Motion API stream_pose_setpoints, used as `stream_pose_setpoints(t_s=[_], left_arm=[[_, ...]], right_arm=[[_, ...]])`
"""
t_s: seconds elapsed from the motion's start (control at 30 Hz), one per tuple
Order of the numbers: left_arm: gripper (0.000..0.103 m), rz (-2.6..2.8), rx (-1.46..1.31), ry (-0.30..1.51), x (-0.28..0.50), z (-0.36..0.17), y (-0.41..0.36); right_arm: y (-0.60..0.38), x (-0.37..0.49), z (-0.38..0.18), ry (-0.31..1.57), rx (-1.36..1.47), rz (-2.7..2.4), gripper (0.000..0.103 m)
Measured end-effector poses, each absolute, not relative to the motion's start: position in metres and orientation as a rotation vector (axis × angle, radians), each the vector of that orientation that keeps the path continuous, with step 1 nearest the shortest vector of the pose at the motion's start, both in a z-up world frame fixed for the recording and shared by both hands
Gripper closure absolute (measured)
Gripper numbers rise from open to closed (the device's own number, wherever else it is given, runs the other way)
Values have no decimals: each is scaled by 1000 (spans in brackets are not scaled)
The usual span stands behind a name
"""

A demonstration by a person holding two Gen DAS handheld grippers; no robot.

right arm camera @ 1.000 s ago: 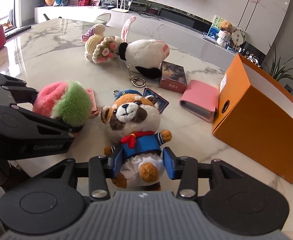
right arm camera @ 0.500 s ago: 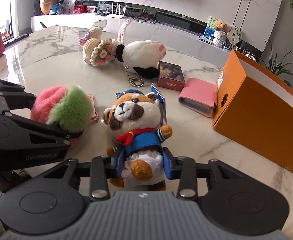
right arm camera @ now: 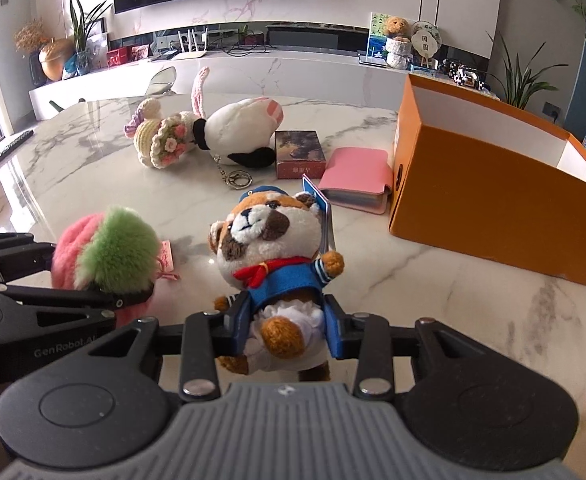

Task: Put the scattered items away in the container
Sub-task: 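Lift the pink pompom with the left tool while the right tool lifts the red panda, then carry the pompom and red panda with both tools over the orange box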

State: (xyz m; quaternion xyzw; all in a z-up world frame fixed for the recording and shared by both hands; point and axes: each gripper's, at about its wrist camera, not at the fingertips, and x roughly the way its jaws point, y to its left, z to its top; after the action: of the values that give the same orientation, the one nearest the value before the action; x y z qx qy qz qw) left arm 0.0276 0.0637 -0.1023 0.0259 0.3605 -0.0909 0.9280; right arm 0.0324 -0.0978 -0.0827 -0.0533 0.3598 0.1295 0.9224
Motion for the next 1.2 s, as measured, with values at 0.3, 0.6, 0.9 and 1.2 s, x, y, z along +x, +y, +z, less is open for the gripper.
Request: stream_pose_setpoints(t_s=[0.3, 0.6, 0.9, 1.2], left_arm=[[51, -214, 29, 722, 32, -74, 53], [51, -214, 60, 738, 52, -43, 24], [51, -284, 38, 703, 83, -12, -15], [51, -395, 56, 657, 131, 18, -70]], right_arm=[[-128, 30, -51, 722, 49, 230, 63], [-155, 34, -28, 673, 83, 172, 63], [-199, 49, 2, 608, 107, 106, 63], [-247, 89, 29, 574, 132, 50, 63]])
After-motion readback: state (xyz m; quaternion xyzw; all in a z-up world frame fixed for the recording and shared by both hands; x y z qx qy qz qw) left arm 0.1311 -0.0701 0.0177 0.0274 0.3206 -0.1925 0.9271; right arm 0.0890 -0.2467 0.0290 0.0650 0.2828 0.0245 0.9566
